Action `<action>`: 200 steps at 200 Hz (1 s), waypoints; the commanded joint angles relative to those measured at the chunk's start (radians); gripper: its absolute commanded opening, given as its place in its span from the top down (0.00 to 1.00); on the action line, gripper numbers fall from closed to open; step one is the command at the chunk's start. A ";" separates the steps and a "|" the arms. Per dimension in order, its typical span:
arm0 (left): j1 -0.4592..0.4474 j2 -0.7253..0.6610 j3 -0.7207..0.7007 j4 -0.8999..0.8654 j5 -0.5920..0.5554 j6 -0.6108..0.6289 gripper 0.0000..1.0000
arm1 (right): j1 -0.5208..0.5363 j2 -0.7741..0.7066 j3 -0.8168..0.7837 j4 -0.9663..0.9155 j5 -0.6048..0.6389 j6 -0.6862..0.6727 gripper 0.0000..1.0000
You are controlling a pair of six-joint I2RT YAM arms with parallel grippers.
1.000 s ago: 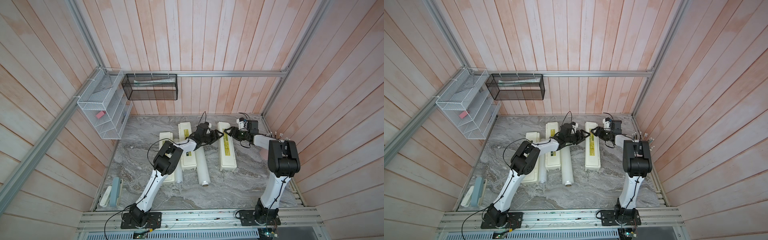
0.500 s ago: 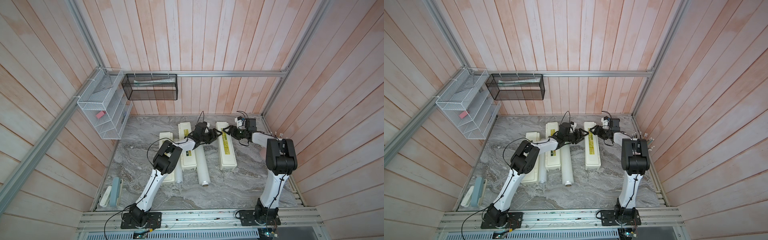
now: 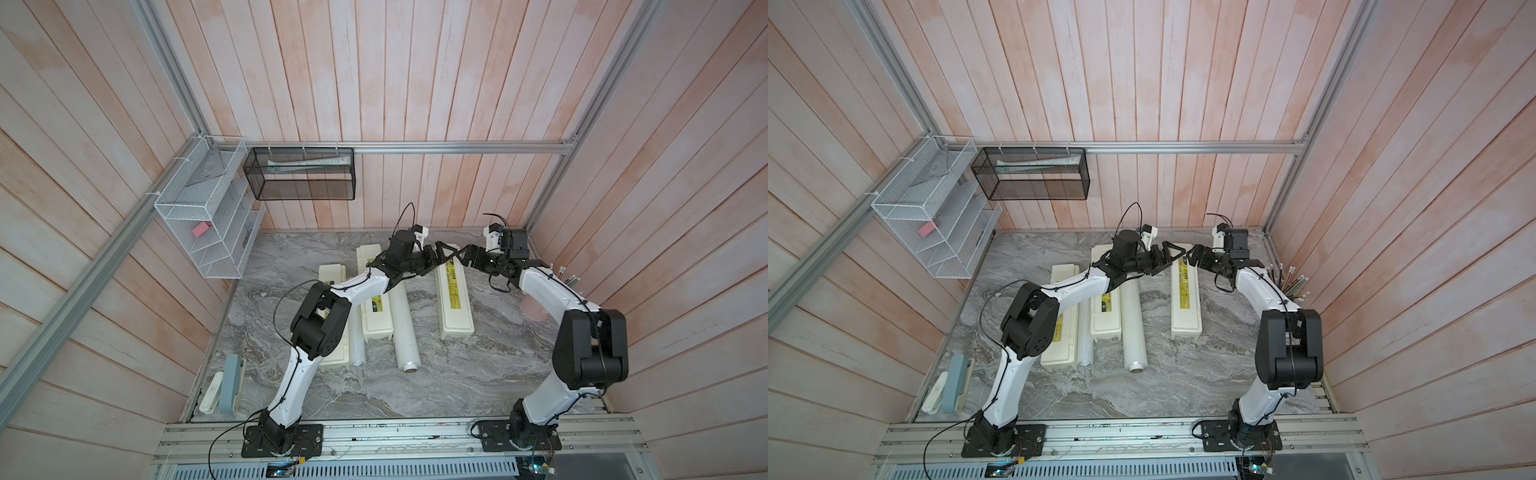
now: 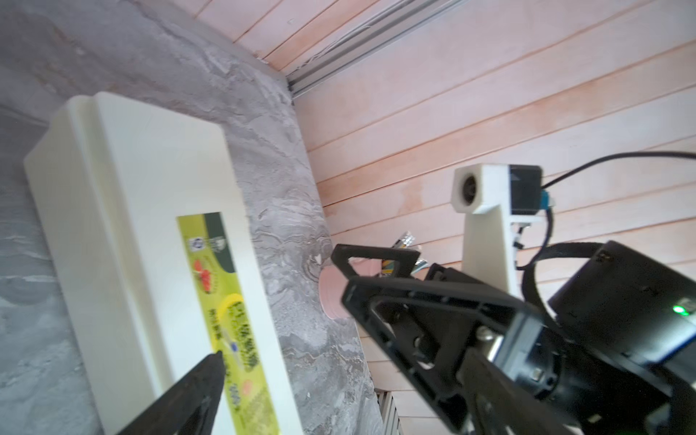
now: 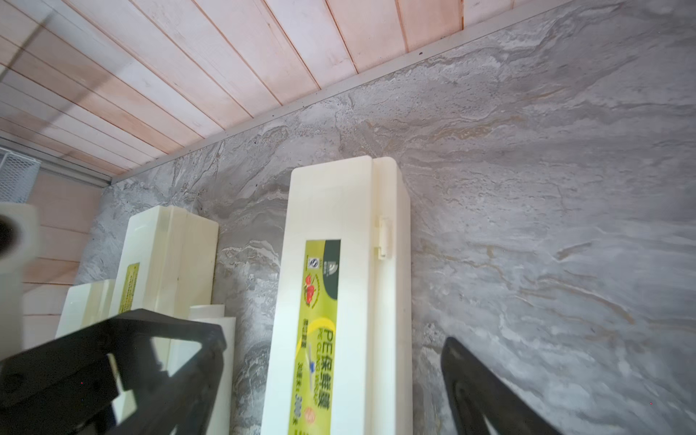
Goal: Put plastic wrap rolls into dispensers
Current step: Close the lid on the plastic wrap cutting box, then open the lid of the plastic wrap cutting box.
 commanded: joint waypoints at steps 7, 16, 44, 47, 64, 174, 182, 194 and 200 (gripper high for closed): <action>-0.007 -0.082 -0.088 0.005 0.018 0.057 0.00 | 0.057 -0.078 -0.084 -0.110 0.152 -0.026 0.11; -0.007 -0.109 -0.112 -0.009 0.018 0.075 0.00 | 0.085 -0.102 -0.102 -0.121 0.194 -0.027 0.12; -0.008 -0.210 -0.212 -0.052 -0.020 0.129 0.00 | 0.150 -0.143 -0.142 -0.139 0.266 -0.008 0.13; -0.008 -0.222 -0.224 -0.056 -0.027 0.134 0.00 | 0.156 -0.145 -0.146 -0.138 0.269 -0.006 0.13; -0.008 -0.277 -0.286 -0.077 -0.053 0.161 0.00 | 0.184 -0.137 -0.157 -0.136 0.291 -0.005 0.14; -0.007 -0.425 -0.602 0.001 -0.096 0.134 0.00 | 0.273 -0.023 -0.148 -0.118 0.428 -0.041 0.18; -0.007 -0.426 -0.605 0.003 -0.097 0.134 0.00 | 0.277 -0.019 -0.151 -0.117 0.431 -0.042 0.18; -0.006 -0.423 -0.607 0.006 -0.096 0.132 0.00 | 0.282 -0.014 -0.154 -0.115 0.431 -0.043 0.18; -0.007 -0.422 -0.606 0.006 -0.096 0.132 0.00 | 0.285 -0.011 -0.157 -0.113 0.434 -0.044 0.18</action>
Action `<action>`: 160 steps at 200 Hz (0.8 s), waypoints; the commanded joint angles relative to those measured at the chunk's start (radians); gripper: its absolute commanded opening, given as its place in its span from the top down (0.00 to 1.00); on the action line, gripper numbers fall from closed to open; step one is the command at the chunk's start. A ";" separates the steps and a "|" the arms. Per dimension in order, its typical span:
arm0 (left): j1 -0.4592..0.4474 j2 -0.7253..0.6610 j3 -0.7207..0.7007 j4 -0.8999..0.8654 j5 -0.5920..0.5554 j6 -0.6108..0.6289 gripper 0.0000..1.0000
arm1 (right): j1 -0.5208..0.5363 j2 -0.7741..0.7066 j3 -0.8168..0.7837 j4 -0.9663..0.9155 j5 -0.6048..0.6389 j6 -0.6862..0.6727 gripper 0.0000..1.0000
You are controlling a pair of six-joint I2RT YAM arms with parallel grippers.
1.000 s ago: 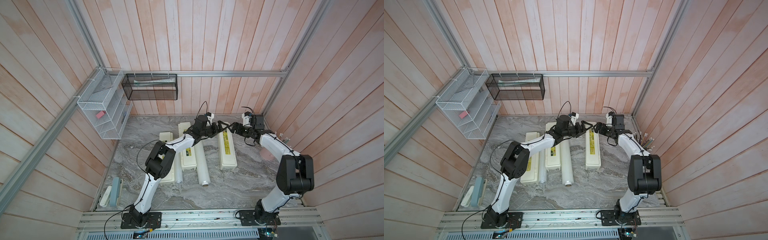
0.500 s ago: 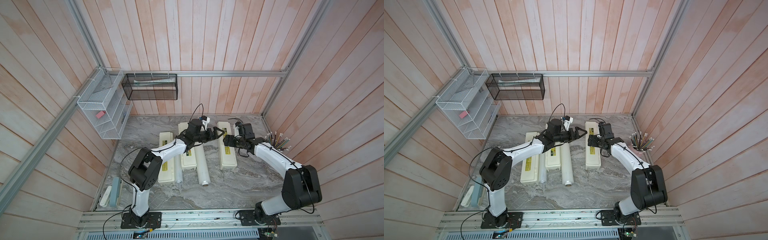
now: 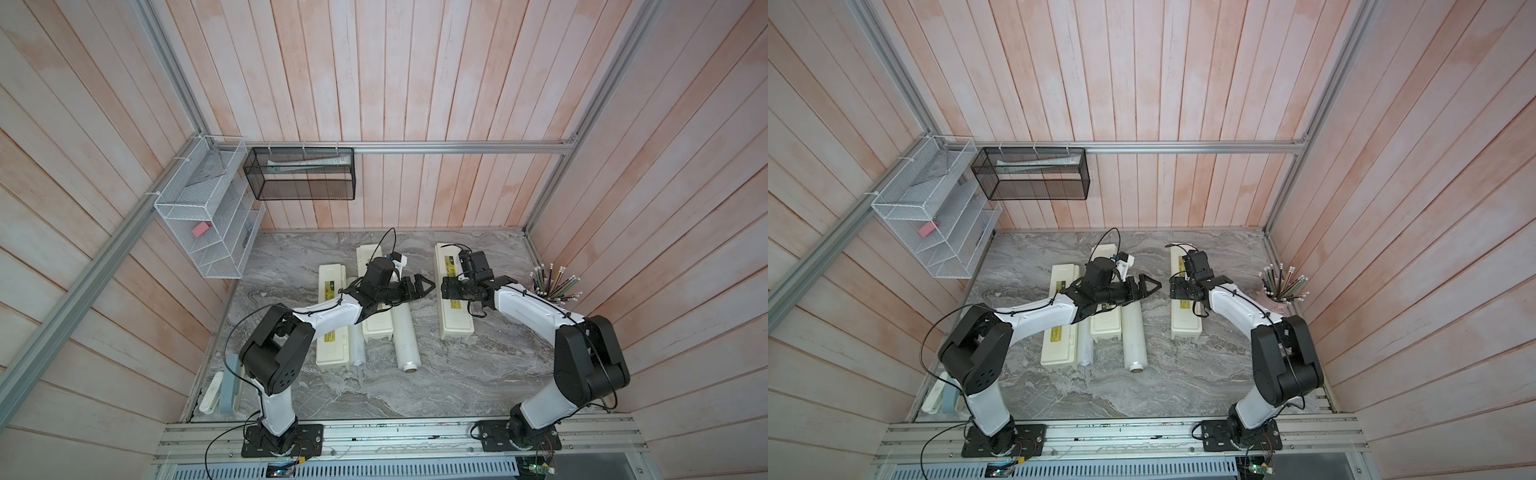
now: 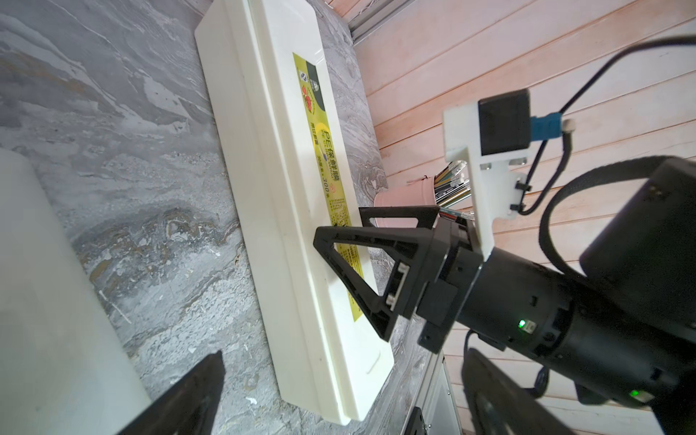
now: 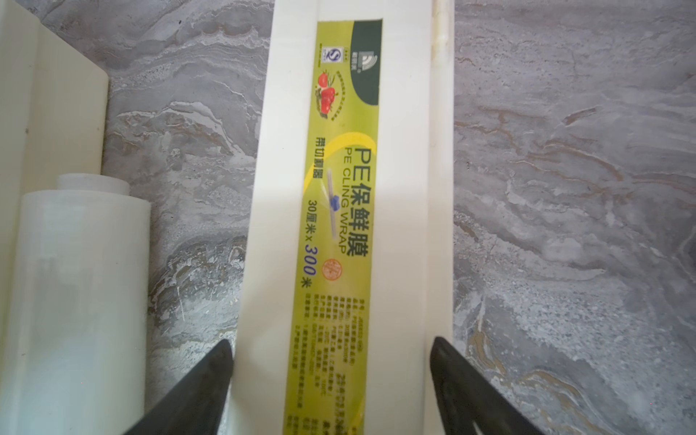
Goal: Put plastic wrap rolls into dispensers
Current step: Open the lid of the plastic wrap cutting box.
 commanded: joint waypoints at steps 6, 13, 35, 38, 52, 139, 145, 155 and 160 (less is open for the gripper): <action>0.003 -0.019 -0.009 0.033 -0.003 -0.001 0.00 | 0.014 0.024 -0.012 -0.008 0.050 -0.015 0.18; 0.003 -0.017 -0.008 0.036 -0.002 -0.002 0.00 | 0.015 0.028 -0.013 -0.008 0.057 -0.015 0.18; 0.004 -0.010 0.000 0.036 0.003 -0.004 0.00 | 0.018 0.040 -0.011 -0.009 0.064 -0.017 0.19; 0.003 -0.011 0.004 0.036 0.003 -0.003 0.00 | 0.018 0.042 -0.012 -0.009 0.064 -0.019 0.19; 0.004 -0.006 0.013 0.030 0.006 -0.002 0.00 | 0.018 0.049 -0.005 -0.013 0.065 -0.021 0.21; 0.004 0.063 0.111 0.099 0.057 -0.060 0.00 | 0.005 0.002 0.027 -0.007 0.016 -0.047 0.33; 0.003 0.074 0.126 0.106 0.064 -0.066 0.00 | -0.001 -0.006 0.025 0.000 -0.016 -0.053 0.33; 0.003 0.092 0.146 0.120 0.075 -0.079 0.00 | -0.016 -0.024 0.016 0.017 -0.069 -0.056 0.33; 0.004 0.104 0.156 0.127 0.082 -0.085 0.00 | -0.020 -0.032 0.012 0.027 -0.092 -0.056 0.33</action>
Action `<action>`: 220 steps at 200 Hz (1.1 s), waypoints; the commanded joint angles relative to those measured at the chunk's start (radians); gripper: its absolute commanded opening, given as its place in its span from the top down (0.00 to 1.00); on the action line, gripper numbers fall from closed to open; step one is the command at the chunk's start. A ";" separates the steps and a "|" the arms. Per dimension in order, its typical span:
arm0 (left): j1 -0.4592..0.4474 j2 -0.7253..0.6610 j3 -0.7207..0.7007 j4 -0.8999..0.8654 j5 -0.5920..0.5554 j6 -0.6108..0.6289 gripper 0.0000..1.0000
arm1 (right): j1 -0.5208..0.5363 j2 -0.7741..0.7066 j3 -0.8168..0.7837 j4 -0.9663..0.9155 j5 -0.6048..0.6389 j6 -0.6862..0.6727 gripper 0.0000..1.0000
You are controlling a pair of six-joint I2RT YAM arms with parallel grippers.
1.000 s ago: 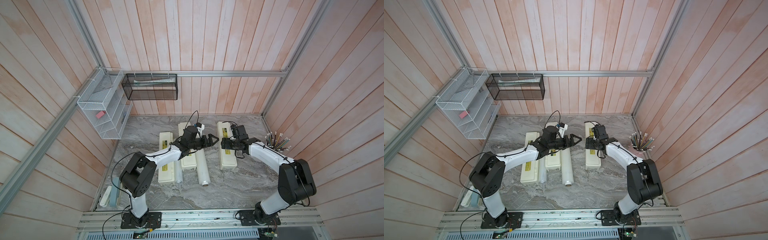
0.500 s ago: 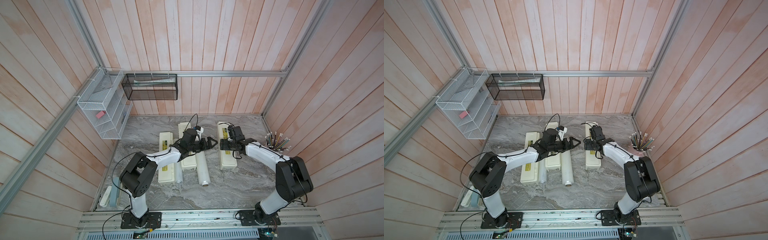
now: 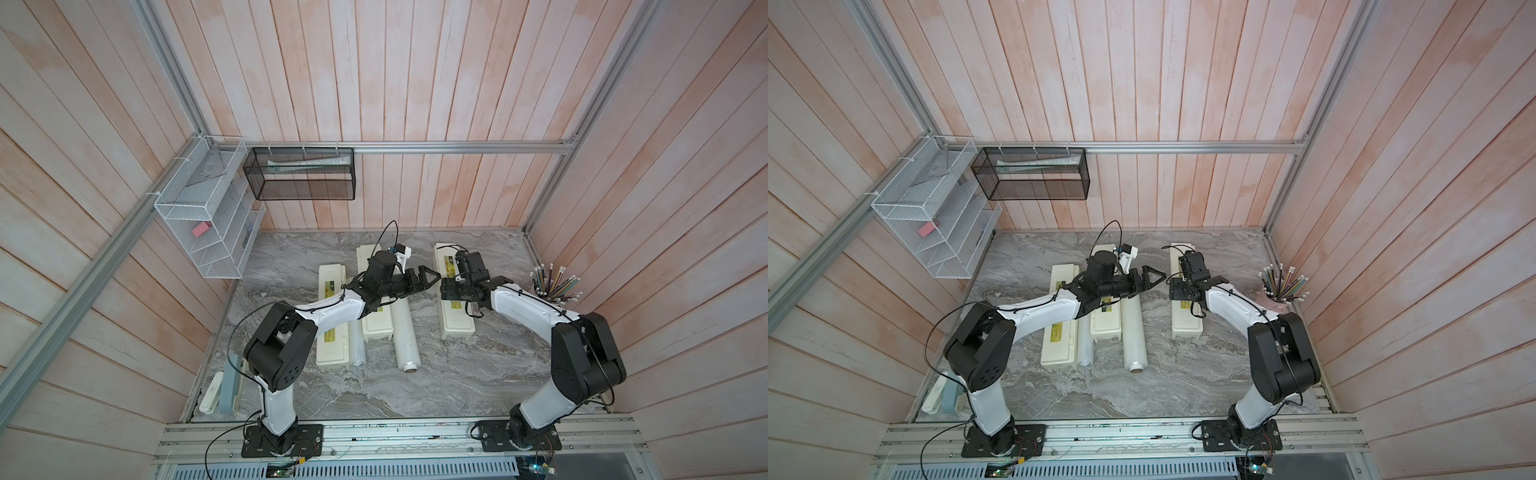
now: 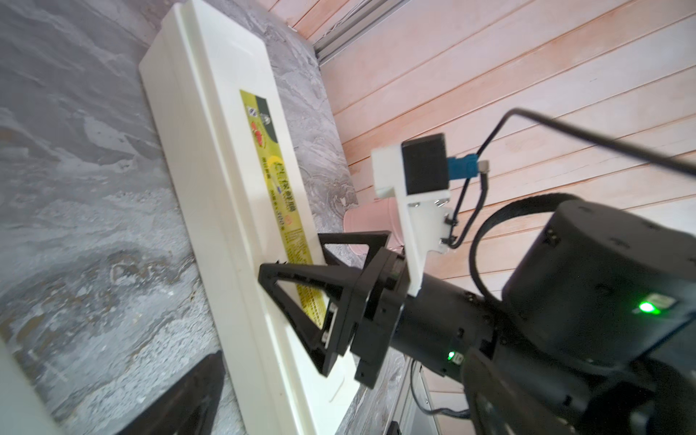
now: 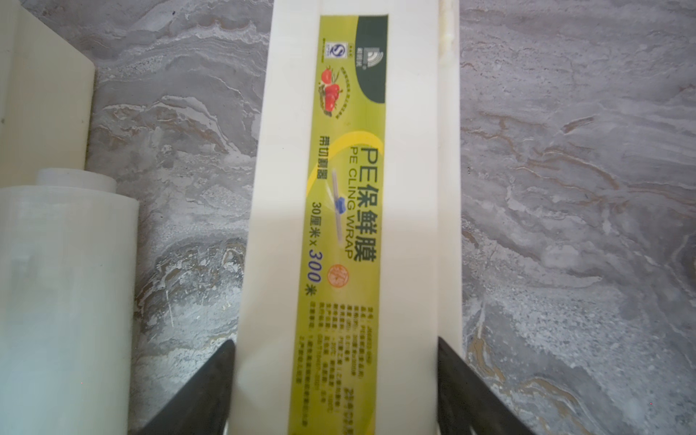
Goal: Put plastic wrap rolls into dispensers
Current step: Open the lid of the plastic wrap cutting box.
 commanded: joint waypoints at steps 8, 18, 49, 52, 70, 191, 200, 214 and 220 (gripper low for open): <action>0.005 0.065 0.066 0.073 0.050 -0.045 0.00 | -0.037 -0.061 0.002 0.027 -0.124 -0.041 0.33; 0.003 0.086 0.083 0.085 0.056 -0.055 0.00 | -0.046 -0.075 -0.009 0.043 -0.151 -0.045 0.33; 0.004 0.143 0.133 0.105 0.063 -0.074 0.00 | -0.085 -0.103 -0.047 0.105 -0.248 -0.047 0.33; 0.005 0.148 0.138 0.108 0.065 -0.076 0.00 | -0.089 -0.106 -0.047 0.108 -0.257 -0.046 0.33; 0.005 0.175 0.164 0.129 0.070 -0.093 0.00 | -0.112 -0.119 -0.058 0.122 -0.311 -0.038 0.32; -0.017 0.365 0.318 0.235 0.076 -0.217 0.00 | -0.162 -0.135 -0.098 0.195 -0.403 -0.015 0.32; -0.021 0.375 0.332 0.231 0.076 -0.221 0.00 | -0.164 -0.133 -0.101 0.198 -0.405 -0.013 0.32; -0.027 0.388 0.352 0.219 0.074 -0.223 0.00 | -0.166 -0.132 -0.101 0.201 -0.408 -0.014 0.32; -0.029 0.393 0.359 0.216 0.073 -0.225 0.00 | -0.168 -0.132 -0.103 0.203 -0.411 -0.012 0.32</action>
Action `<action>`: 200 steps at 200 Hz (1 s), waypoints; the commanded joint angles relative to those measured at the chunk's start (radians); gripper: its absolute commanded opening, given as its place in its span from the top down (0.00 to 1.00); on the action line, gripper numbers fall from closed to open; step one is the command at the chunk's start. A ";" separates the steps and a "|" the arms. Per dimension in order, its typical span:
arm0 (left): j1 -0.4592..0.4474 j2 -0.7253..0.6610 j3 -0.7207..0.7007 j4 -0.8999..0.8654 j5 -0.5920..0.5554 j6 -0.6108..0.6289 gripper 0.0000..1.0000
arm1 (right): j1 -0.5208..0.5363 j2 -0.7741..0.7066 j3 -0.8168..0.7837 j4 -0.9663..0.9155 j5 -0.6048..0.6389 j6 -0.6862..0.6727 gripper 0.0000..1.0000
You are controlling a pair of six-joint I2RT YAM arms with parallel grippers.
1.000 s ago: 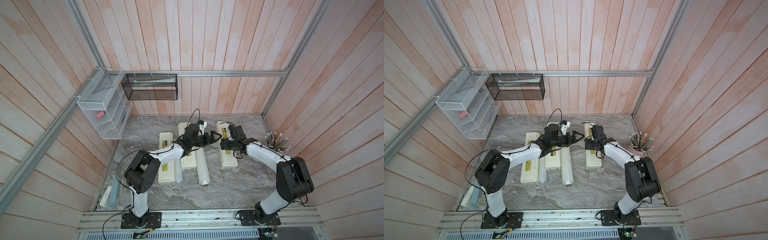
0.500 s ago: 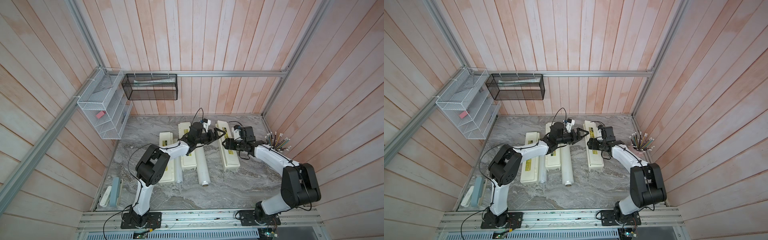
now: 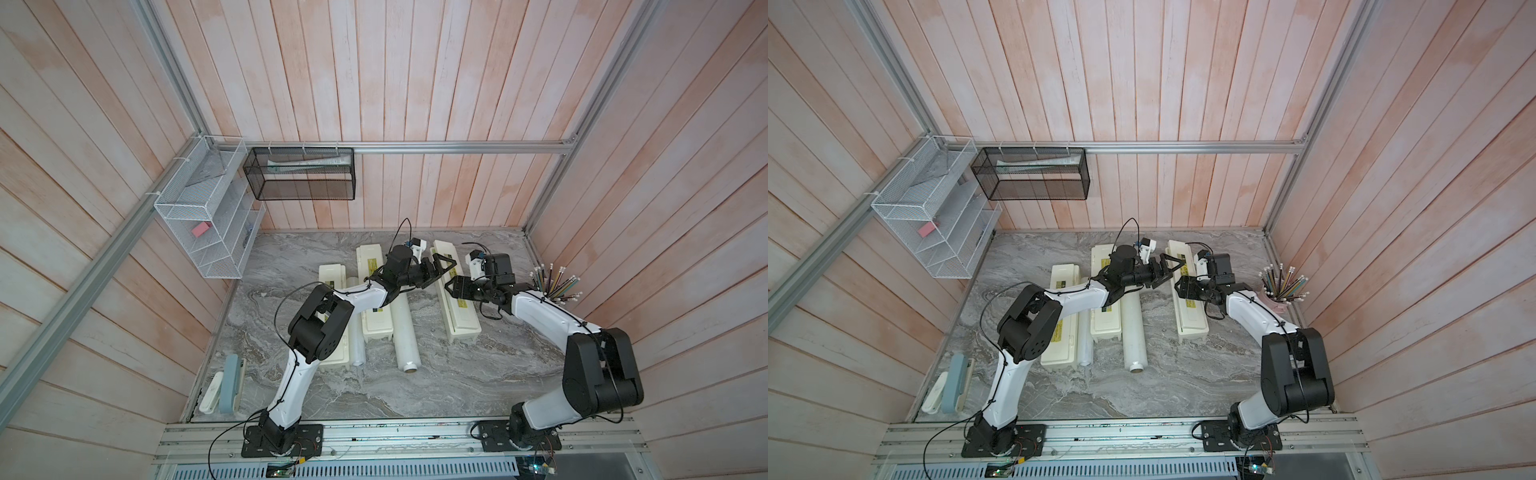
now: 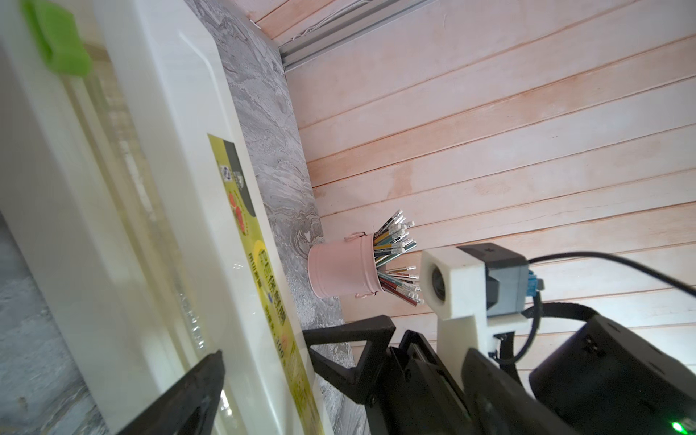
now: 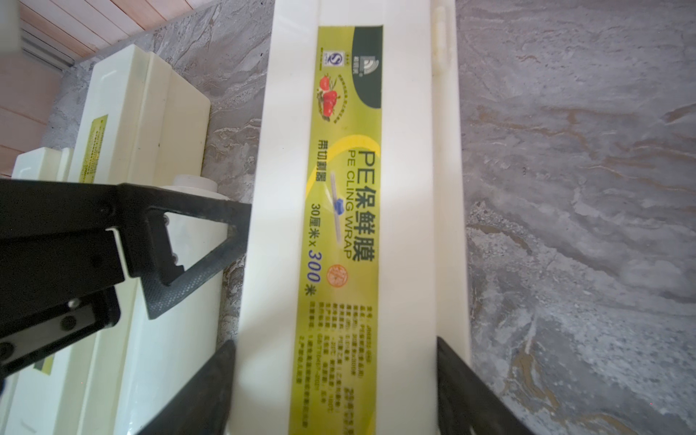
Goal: Put plastic wrap rolls into dispensers
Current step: Open the lid of the plastic wrap cutting box.
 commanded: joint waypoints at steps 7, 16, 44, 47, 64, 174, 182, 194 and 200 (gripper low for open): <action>-0.022 0.034 0.054 0.019 0.006 -0.016 0.00 | -0.005 -0.034 0.003 0.096 -0.044 0.001 0.32; -0.025 0.039 0.059 0.020 0.004 -0.019 0.00 | -0.007 -0.032 0.003 0.098 -0.049 0.001 0.32; -0.033 0.043 0.073 -0.033 -0.014 -0.010 0.00 | -0.016 -0.033 -0.002 0.099 -0.055 0.002 0.33; -0.033 0.041 0.074 -0.045 -0.017 -0.006 0.00 | -0.018 -0.033 -0.004 0.102 -0.056 0.004 0.33; -0.033 0.028 0.055 -0.077 -0.047 0.004 0.00 | -0.031 -0.042 -0.010 0.109 -0.065 0.011 0.33; -0.060 0.059 0.099 -0.012 -0.017 -0.076 0.00 | -0.047 -0.051 -0.005 0.064 -0.059 0.024 0.17; -0.063 0.058 0.096 -0.001 -0.014 -0.085 0.00 | -0.047 -0.067 -0.006 0.045 -0.037 0.030 0.13; -0.068 0.055 0.094 0.008 -0.011 -0.094 0.00 | -0.046 -0.093 -0.007 0.004 0.013 0.045 0.09; -0.070 0.053 0.093 0.013 -0.011 -0.098 0.00 | -0.047 -0.108 -0.007 -0.017 0.027 0.045 0.08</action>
